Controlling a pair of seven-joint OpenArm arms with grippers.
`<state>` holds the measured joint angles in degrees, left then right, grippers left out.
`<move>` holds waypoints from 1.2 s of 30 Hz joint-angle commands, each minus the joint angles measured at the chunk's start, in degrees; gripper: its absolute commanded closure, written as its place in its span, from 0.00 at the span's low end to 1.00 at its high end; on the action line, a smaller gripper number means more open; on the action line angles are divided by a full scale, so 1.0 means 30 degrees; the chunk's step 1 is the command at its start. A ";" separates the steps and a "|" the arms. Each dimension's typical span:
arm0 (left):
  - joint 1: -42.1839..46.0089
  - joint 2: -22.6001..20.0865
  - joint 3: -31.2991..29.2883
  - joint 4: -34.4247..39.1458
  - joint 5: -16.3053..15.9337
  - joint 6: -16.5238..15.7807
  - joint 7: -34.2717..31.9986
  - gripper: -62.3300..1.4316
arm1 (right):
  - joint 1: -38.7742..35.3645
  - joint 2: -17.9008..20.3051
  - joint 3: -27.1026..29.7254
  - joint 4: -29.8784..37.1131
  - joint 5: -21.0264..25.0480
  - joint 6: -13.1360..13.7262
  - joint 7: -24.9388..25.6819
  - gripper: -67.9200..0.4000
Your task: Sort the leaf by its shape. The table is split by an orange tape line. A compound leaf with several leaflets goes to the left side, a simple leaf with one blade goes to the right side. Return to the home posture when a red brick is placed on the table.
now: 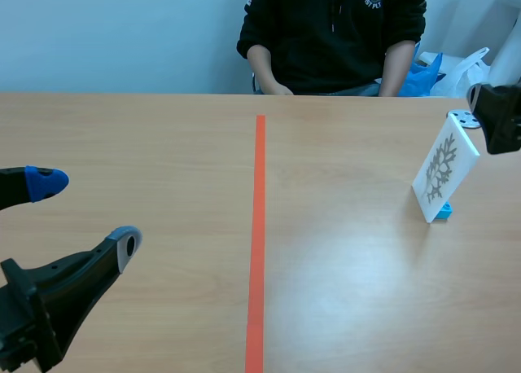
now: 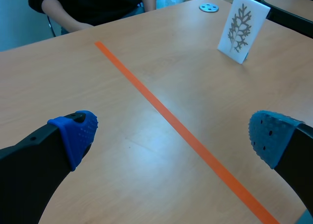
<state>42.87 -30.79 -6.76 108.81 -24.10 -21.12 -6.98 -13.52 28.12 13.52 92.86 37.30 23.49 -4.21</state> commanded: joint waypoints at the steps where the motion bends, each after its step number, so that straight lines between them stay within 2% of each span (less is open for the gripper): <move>1: 0.0029 0.0095 -0.0036 0.0284 -0.0175 -0.0015 -0.0299 0.00 | -0.0933 0.0313 0.0022 0.0867 0.0233 0.0342 0.0226 0.00; 7: 0.0029 0.0095 -0.0036 0.0284 -0.0102 -0.0015 -0.0197 0.00 | -0.5442 0.0248 0.0022 0.5034 0.0226 0.0568 0.0160 0.00; 11: 0.0029 0.0095 -0.0036 0.0284 -0.0102 -0.0015 -0.0175 0.00 | -0.7745 0.0248 0.0007 0.6703 0.0240 0.0692 0.0160 0.00; 15: 0.0029 0.0095 -0.0036 0.0284 -0.0109 -0.0015 -0.0182 0.00 | -0.9311 0.0240 0.0007 0.7752 0.0219 0.1217 0.0153 0.00; 22: 0.0029 0.0095 -0.0036 0.0284 -0.0109 -0.0015 -0.0175 0.00 | -0.9843 0.0240 0.0000 0.8123 0.0153 0.2062 0.0138 0.00; 36: 0.0029 0.0095 -0.0036 0.0284 -0.0117 -0.0015 -0.0182 0.00 | -0.9828 0.0248 -0.0029 0.8123 0.0160 0.2069 0.0233 0.00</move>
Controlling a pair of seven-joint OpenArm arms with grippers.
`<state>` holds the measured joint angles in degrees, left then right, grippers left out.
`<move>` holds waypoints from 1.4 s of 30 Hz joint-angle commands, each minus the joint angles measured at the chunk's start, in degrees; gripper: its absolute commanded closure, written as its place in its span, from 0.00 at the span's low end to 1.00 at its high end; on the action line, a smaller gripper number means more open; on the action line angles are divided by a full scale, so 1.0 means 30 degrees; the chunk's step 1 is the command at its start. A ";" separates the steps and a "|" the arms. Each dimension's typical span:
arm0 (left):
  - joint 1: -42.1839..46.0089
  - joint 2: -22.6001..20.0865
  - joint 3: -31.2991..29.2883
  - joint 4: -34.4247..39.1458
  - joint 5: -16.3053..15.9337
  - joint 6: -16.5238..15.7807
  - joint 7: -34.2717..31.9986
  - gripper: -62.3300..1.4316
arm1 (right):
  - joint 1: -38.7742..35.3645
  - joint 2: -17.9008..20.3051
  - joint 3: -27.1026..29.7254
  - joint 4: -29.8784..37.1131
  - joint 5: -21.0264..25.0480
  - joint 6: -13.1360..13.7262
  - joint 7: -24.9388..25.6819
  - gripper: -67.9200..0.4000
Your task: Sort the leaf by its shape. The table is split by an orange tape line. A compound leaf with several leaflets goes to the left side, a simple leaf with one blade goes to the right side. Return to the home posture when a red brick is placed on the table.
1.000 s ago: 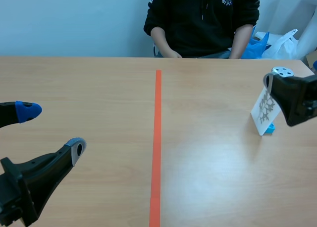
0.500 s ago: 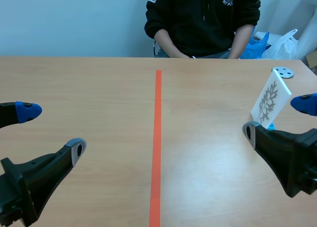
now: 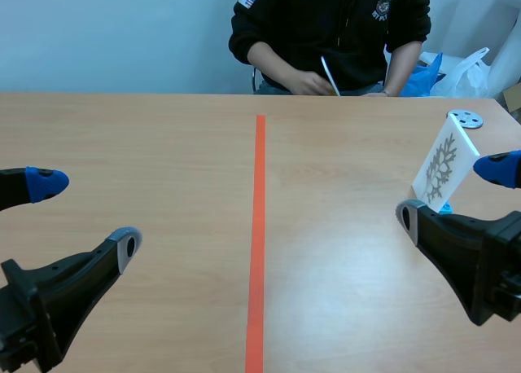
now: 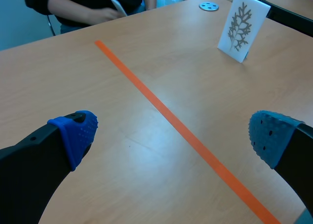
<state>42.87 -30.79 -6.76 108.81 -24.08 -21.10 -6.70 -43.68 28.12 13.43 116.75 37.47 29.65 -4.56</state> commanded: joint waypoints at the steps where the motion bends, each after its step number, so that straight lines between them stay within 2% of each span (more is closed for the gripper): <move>1: 0.0029 0.0095 -0.0036 0.0284 -0.0124 -0.0022 -0.0277 0.00 | 0.0226 0.0248 0.0000 0.0160 0.0102 0.0015 0.0350 0.00; 31: 0.0029 0.0095 -0.0036 0.0284 -0.0124 -0.0022 -0.0342 0.00 | 0.0678 0.0255 -0.0182 0.0109 -0.0109 0.0000 0.0204 0.00; 37: 0.0029 0.0095 -0.0036 0.0284 -0.0124 -0.0022 -0.0342 0.00 | 0.2084 0.0255 -0.1603 -0.0641 -0.1297 -0.0015 0.0248 0.00; 42: 0.0029 0.0095 -0.0036 0.0284 -0.0124 -0.0022 -0.0342 0.00 | 0.4080 0.0248 -0.3541 -0.2586 -0.2710 -0.0415 0.0823 0.00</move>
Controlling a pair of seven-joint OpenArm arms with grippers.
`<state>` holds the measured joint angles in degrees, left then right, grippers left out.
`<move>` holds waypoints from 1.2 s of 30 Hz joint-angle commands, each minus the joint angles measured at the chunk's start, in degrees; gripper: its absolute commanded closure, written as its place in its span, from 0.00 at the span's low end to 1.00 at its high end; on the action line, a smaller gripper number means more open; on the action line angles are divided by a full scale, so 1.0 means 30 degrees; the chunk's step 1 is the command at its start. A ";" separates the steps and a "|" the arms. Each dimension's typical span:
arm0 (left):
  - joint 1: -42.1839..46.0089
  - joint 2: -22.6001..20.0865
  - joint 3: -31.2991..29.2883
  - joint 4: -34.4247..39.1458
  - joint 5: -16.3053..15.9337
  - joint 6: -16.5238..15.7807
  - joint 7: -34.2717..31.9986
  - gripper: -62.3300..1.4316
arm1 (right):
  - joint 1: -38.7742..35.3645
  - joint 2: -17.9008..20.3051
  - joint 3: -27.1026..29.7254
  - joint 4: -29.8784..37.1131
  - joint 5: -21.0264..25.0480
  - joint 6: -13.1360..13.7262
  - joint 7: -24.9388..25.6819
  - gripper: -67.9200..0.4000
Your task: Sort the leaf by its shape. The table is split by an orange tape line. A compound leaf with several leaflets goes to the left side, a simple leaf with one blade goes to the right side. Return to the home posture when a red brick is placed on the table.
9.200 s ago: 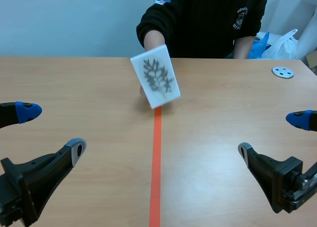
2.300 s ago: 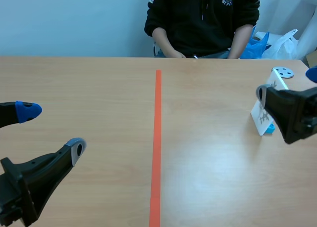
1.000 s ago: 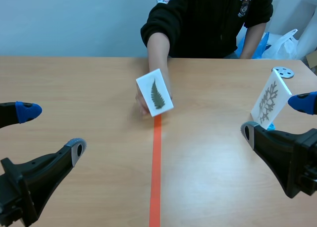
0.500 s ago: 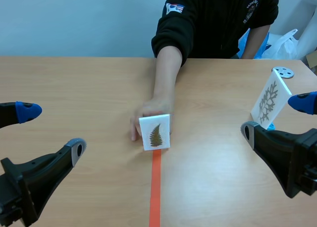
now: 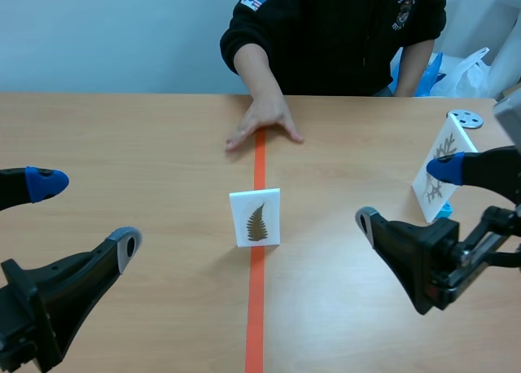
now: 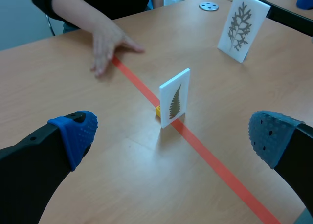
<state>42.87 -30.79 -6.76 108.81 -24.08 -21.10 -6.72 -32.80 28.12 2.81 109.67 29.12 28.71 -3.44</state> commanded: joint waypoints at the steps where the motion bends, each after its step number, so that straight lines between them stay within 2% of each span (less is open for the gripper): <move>1: 0.0029 0.0095 -0.0036 0.0284 -0.0124 -0.0022 -0.0335 0.00 | 0.0911 0.0240 -0.0415 -0.0743 -0.0226 -0.0211 0.0641 0.00; 7: 0.0029 0.0102 -0.0036 0.0284 -0.0124 -0.0022 -0.0335 0.00 | 0.4146 -0.0576 -0.2732 -0.4313 -0.1836 -0.0270 0.1464 0.00; 12: 0.0029 0.0102 -0.0036 0.0284 -0.0124 -0.0022 -0.0335 0.00 | 0.6798 -0.1836 -0.4641 -0.7570 -0.3432 -0.0313 0.2302 0.00; 15: 0.0029 0.0102 -0.0036 0.0284 -0.0124 -0.0022 -0.0335 0.00 | 0.8371 -0.2674 -0.5734 -0.9712 -0.4386 -0.0794 0.3140 0.00; 19: 0.0029 0.0102 -0.0036 0.0284 -0.0124 -0.0022 -0.0342 0.00 | 1.0637 -0.4051 -0.7198 -1.2764 -0.5340 -0.0882 0.4189 0.00; 25: 0.0029 0.0138 -0.0036 0.0284 -0.0124 -0.0022 -0.0335 0.00 | 1.3391 -0.6164 -0.9384 -1.6466 -0.7300 -0.2302 0.5093 0.00; 29: 0.0029 0.0153 -0.0036 0.0284 -0.0124 -0.0029 -0.0342 0.00 | 1.4280 -0.7031 -1.0389 -1.8017 -0.8145 -0.2965 0.5319 0.00; 30: 0.0029 0.0153 -0.0036 0.0284 -0.0124 -0.0029 -0.0342 0.00 | 1.4367 -0.7169 -1.0622 -1.8309 -0.8291 -0.3177 0.5362 0.01; 34: 0.0029 0.0153 -0.0036 0.0284 -0.0124 -0.0029 -0.0342 0.00 | 1.4316 -0.7359 -1.1278 -1.8855 -0.8779 -0.3963 0.5603 0.26; 36: 0.0029 0.0153 -0.0036 0.0284 -0.0124 -0.0029 -0.0335 0.00 | 1.4309 -0.7315 -1.1446 -1.8884 -0.8794 -0.4080 0.5625 0.33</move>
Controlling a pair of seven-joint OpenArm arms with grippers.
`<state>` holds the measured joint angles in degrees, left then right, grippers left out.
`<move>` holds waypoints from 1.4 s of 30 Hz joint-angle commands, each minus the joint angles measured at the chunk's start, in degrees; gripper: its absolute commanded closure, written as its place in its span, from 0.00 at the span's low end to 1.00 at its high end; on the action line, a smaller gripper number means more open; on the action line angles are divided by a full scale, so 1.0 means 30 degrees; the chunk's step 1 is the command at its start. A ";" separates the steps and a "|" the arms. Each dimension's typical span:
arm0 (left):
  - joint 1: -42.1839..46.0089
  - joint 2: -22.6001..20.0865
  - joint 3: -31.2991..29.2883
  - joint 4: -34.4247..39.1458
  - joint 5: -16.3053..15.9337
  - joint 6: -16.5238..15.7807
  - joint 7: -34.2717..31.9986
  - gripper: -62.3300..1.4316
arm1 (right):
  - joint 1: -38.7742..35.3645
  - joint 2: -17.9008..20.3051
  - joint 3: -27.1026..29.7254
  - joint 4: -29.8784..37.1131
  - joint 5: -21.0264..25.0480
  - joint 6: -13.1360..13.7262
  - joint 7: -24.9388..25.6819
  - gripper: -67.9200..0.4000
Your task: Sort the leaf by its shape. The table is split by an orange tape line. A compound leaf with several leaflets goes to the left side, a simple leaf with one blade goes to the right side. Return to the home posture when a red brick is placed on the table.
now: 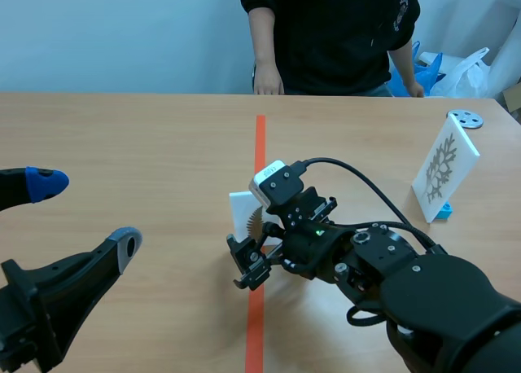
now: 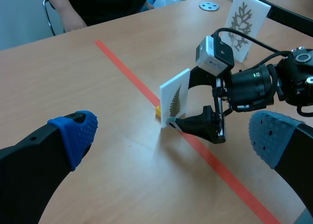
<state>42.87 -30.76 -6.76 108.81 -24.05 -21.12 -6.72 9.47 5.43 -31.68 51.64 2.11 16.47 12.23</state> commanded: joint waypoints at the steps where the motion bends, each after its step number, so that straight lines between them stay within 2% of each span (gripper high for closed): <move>1: 0.0029 0.0146 -0.0036 0.0284 -0.0131 -0.0022 -0.0335 0.00 | 0.0219 0.0255 0.0029 0.0459 0.0204 -0.0007 0.0488 0.37; 9: 0.0029 0.0138 -0.0036 0.0284 -0.0131 -0.0022 -0.0342 0.00 | 0.0219 0.0255 0.0036 0.0459 -0.0291 0.0007 0.0699 0.71; 17: 0.0029 0.0138 -0.0036 0.0284 -0.0131 -0.0022 -0.0342 0.00 | 0.0117 0.0262 0.0036 0.0466 -0.0291 0.0000 0.0867 0.96; 20: 0.0029 0.0138 -0.0036 0.0284 -0.0131 -0.0022 -0.0342 0.00 | -0.0160 0.0430 0.0051 0.0896 -0.0291 0.0015 0.1151 0.97; 23: 0.0029 0.0138 -0.0036 0.0284 -0.0131 -0.0022 -0.0342 0.00 | -0.0692 0.0838 0.0080 0.2244 -0.0284 0.0015 0.1129 0.97; 29: -0.0029 0.0138 -0.0036 0.0284 -0.0131 -0.0022 -0.0342 0.00 | -0.2426 0.2157 0.0612 0.6863 0.0015 0.0007 0.0372 0.96; 36: -0.0066 0.0138 -0.0036 0.0284 -0.0131 -0.0022 -0.0335 0.00 | -0.5377 0.3206 0.3475 1.1854 0.2368 0.0015 -0.1093 0.96; 42: -0.0066 0.0138 -0.0036 0.0284 -0.0131 -0.0022 -0.0335 0.00 | -0.7497 0.3701 0.6965 1.3755 0.4692 0.0007 -0.1945 0.96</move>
<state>42.85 -30.76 -6.76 108.81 -24.08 -21.10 -6.72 -13.93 15.92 -11.51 93.58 15.38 16.73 5.85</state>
